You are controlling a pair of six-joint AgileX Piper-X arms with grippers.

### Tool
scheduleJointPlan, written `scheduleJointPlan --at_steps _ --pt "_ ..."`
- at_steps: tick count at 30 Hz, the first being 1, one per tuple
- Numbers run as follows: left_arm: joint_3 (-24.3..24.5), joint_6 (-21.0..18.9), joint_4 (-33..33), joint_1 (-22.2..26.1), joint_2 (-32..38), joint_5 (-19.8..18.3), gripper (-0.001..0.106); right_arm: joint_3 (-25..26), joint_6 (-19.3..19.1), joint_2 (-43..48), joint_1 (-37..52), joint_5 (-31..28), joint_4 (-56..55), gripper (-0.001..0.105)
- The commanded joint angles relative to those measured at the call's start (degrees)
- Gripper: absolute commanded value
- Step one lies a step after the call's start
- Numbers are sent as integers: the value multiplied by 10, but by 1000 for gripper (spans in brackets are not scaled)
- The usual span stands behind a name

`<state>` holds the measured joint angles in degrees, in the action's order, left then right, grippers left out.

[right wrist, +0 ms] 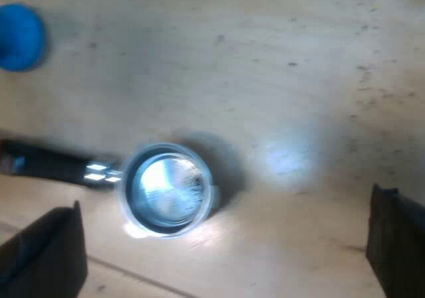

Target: Put the handle in the coffee machine

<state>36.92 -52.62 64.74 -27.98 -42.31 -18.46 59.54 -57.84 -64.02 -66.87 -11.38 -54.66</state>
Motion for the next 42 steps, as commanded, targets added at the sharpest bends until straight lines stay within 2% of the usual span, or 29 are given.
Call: scheduleJointPlan --at_steps 1,3,6,8,11,16,22,36,42 --pt "14 -28 32 -1 42 -13 86 15 -4 5 -1 34 -9 89" --pt "19 -30 47 -1 69 -35 86 19 0 5 -2 49 -9 89" --pt "19 -51 61 -1 110 -102 86 23 18 5 -2 53 -9 89" --pt "19 -64 68 -1 137 -165 86 23 38 5 -2 57 -9 89" --pt "19 -76 79 -1 162 -210 86 23 55 5 -2 65 -9 89" --pt "15 -75 86 -1 167 -213 86 23 59 -20 -2 74 -6 85" --pt "-2 -75 86 -1 167 -213 86 23 63 -81 -2 83 4 85" --pt "-2 -75 86 -1 167 -213 86 23 72 -182 -2 105 71 85" --pt "-2 -75 86 -1 167 -213 86 23 117 -217 0 111 85 85"
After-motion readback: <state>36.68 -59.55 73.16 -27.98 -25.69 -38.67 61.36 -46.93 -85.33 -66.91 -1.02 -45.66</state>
